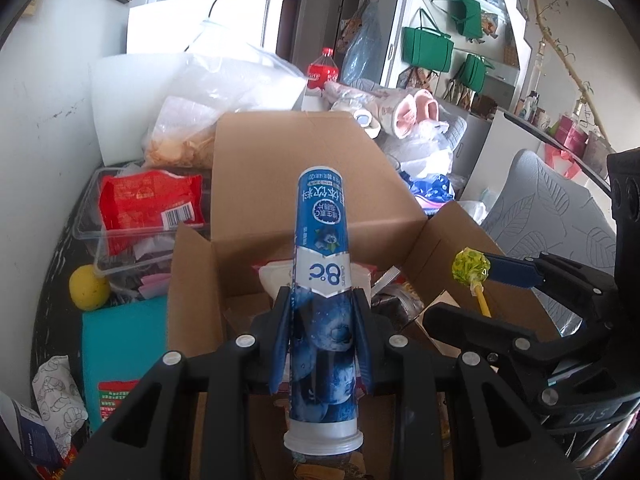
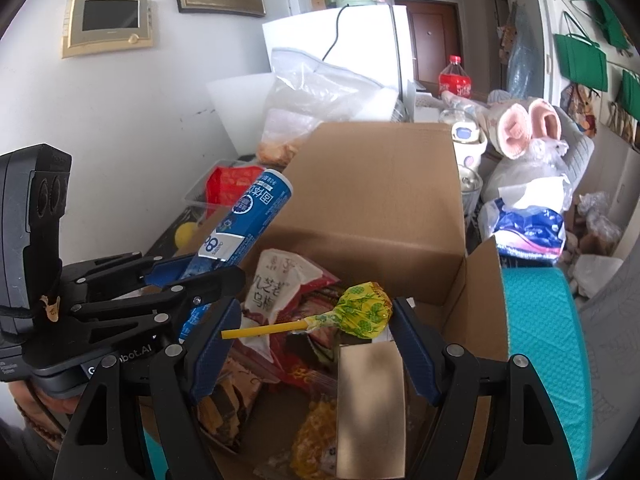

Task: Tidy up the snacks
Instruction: 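Carry the blue tube and lollipop over the cardboard box and lower them, then open both tools to drop the blue tube and lollipop into the box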

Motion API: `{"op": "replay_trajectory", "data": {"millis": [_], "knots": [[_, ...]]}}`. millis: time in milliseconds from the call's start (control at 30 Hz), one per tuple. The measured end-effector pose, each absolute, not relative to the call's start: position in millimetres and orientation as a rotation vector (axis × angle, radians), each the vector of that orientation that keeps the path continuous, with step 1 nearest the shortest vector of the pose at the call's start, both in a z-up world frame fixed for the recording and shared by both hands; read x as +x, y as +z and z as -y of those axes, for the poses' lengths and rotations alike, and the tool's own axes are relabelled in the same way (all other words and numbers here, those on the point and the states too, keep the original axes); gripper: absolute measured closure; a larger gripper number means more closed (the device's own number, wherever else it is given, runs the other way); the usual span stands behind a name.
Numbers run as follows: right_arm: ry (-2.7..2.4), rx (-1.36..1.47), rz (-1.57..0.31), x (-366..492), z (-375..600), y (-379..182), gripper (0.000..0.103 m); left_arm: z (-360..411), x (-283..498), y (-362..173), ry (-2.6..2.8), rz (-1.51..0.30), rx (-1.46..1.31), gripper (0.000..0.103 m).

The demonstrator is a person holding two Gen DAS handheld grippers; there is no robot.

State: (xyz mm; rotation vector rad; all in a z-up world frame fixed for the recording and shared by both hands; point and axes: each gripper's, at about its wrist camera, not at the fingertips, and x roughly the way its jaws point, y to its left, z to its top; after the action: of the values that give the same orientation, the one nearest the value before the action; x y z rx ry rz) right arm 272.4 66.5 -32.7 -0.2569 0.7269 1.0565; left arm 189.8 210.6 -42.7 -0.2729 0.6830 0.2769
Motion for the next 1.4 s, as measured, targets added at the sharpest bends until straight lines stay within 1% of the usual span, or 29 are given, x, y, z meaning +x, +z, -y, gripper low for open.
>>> {"op": "replay_trajectory", "data": {"millis": [500, 733, 967, 1400], "knots": [[0.966, -0.312, -0.808, 286, -69, -56, 0.027, -204, 204, -65, 0.315, -0.767, -0.246, 0.075], [0.945, -0.328, -0.804, 285, -68, -56, 0.026, -202, 206, -66, 0.346, -0.788, -0.229, 0.075], [0.915, -0.340, -0.785, 284, -63, -48, 0.026, -194, 209, -64, 0.390, -0.829, -0.205, 0.075], [0.815, -0.349, -0.741, 276, -32, -24, 0.024, -173, 196, -46, 0.410, -0.821, -0.180, 0.074]]}}
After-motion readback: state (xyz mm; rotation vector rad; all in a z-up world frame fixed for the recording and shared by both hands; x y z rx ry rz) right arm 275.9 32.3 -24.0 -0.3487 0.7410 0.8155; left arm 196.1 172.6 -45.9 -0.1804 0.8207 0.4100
